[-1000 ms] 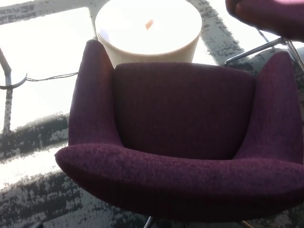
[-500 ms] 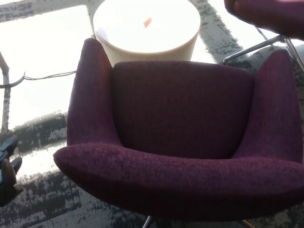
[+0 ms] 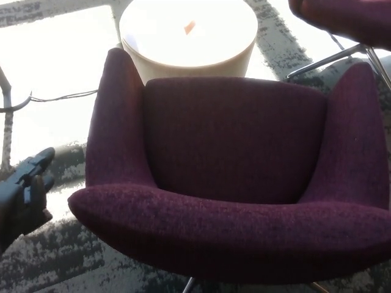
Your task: The robot stands in front of a sofa and uses its left hand to push the left side of the sofa
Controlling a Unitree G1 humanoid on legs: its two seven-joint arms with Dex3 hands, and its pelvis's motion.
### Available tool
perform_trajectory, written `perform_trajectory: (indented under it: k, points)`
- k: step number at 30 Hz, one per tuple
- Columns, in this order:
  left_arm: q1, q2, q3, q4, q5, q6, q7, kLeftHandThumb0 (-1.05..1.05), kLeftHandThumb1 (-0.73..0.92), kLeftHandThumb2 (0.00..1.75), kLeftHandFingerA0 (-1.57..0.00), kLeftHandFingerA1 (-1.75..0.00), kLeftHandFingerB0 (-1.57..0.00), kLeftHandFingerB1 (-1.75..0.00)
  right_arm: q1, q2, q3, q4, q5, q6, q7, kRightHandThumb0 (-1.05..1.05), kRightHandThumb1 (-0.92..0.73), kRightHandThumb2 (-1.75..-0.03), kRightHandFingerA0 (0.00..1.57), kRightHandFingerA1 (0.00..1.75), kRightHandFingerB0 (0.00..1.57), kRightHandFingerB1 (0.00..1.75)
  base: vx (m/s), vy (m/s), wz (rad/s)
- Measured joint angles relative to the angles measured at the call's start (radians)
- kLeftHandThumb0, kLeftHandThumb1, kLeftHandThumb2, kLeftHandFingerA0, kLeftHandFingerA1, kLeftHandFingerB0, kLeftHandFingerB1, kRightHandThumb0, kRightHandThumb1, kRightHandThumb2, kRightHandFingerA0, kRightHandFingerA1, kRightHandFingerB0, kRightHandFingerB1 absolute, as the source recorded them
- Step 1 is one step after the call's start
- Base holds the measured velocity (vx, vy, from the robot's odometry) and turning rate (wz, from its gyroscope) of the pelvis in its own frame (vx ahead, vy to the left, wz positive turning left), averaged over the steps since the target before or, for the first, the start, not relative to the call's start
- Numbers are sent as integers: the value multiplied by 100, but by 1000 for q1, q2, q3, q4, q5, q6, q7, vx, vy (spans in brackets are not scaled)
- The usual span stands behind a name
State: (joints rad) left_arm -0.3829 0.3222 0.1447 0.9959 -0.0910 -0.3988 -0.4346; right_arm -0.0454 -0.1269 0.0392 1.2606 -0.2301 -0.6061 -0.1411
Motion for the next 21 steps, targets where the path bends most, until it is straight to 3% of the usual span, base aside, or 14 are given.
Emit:
perform_trajectory:
  k: [1,2,3,4,5,6,7,9,10,19,21]
  points:
    - [-4,-3,-15,4,7,7,1,-90,81,123,0,-15,0,-12,0,0,0,0,0,0,0,-58,-76,-63,63,45,58,42,0,0,0]
    - [-6,-5,-23,7,10,11,2,-98,78,97,0,-12,0,-13,0,1,-1,0,0,-1,-1,-60,-76,-63,60,43,57,41,0,0,0]
    - [-9,-7,-33,9,14,15,4,-92,78,122,0,-14,-1,-13,0,2,-1,0,0,-1,-1,-61,-77,-63,60,44,57,41,0,0,0]
    - [-15,-13,-52,13,21,22,9,-98,79,101,0,-12,0,-10,0,2,0,0,0,-1,-1,-60,-77,-63,58,43,56,41,0,0,0]
    - [-18,-20,-66,15,30,29,13,-98,79,101,0,-12,0,-10,0,2,1,0,-1,-1,-2,-60,-77,-63,58,43,56,41,0,0,0]
    - [-19,-25,-80,16,36,32,16,-88,78,123,0,-16,0,-14,0,2,3,0,-2,-1,-3,-60,-76,-63,60,43,57,41,0,0,0]
    - [-21,-29,-92,16,41,35,19,-97,85,125,0,-10,0,-7,0,2,3,1,-2,-1,-3,-59,-76,-63,60,44,57,41,0,0,0]
    - [-26,-41,-104,16,46,39,29,-97,85,125,0,-10,0,-7,0,2,1,2,-1,-2,-3,-59,-76,-63,60,44,57,41,0,0,0]
    - [-27,-45,-109,16,47,39,34,-97,80,123,0,-10,0,-7,0,2,0,2,-1,-3,-3,-59,-77,-63,67,46,56,41,0,0,0]
    - [-5,-79,-170,-52,62,61,69,-96,79,123,0,-14,0,-9,0,2,1,3,-1,-7,-9,-61,-77,-63,63,45,56,41,0,0,0]
    - [5,-82,-181,-72,69,62,74,-93,79,123,0,-15,0,-11,0,2,0,3,-1,-7,-9,-61,-76,-63,72,50,56,41,0,0,0]
